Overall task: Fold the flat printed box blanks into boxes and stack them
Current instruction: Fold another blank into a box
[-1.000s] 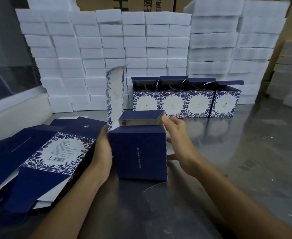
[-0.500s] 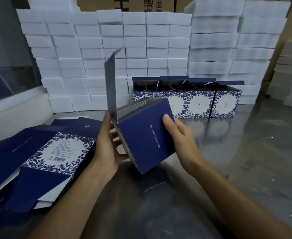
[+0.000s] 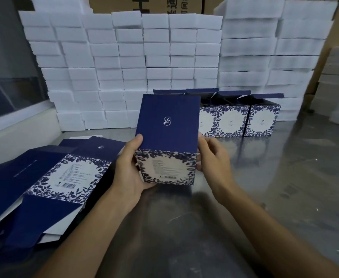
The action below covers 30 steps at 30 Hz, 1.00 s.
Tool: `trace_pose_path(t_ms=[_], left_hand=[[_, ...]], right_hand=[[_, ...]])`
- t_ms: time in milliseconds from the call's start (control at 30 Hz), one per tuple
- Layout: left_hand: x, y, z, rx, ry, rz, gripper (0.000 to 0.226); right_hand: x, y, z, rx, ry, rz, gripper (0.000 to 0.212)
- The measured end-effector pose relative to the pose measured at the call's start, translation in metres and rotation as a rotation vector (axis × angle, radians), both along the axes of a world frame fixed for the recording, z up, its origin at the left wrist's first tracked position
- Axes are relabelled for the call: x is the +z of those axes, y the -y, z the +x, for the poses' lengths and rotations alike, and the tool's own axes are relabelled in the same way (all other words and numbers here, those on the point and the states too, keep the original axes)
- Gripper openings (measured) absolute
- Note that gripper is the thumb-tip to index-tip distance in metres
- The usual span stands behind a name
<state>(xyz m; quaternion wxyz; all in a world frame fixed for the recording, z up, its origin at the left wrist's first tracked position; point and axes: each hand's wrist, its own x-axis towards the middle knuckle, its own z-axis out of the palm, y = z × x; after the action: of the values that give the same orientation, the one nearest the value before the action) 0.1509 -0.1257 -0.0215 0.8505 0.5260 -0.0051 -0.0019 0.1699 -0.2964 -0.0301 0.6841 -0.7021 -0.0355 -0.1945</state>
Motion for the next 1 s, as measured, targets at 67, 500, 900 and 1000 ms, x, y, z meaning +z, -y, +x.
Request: trace_pose_path(t_ms=[67, 500, 900, 1000], left_hand=[[0.002, 0.000, -0.002, -0.008, -0.006, 0.011, 0.078], [-0.001, 0.000, 0.002, 0.021, -0.052, 0.041, 0.075], [-0.002, 0.001, 0.005, 0.114, -0.091, 0.180, 0.042], [-0.005, 0.004, 0.009, 0.150, -0.057, 0.221, 0.035]], right_hand=[[0.000, -0.002, -0.003, 0.018, -0.001, -0.020, 0.037], [0.002, -0.003, -0.005, 0.127, 0.151, 0.065, 0.031], [-0.001, -0.004, -0.006, -0.095, 0.377, -0.180, 0.017], [-0.002, -0.004, -0.008, -0.320, 0.653, -0.630, 0.021]])
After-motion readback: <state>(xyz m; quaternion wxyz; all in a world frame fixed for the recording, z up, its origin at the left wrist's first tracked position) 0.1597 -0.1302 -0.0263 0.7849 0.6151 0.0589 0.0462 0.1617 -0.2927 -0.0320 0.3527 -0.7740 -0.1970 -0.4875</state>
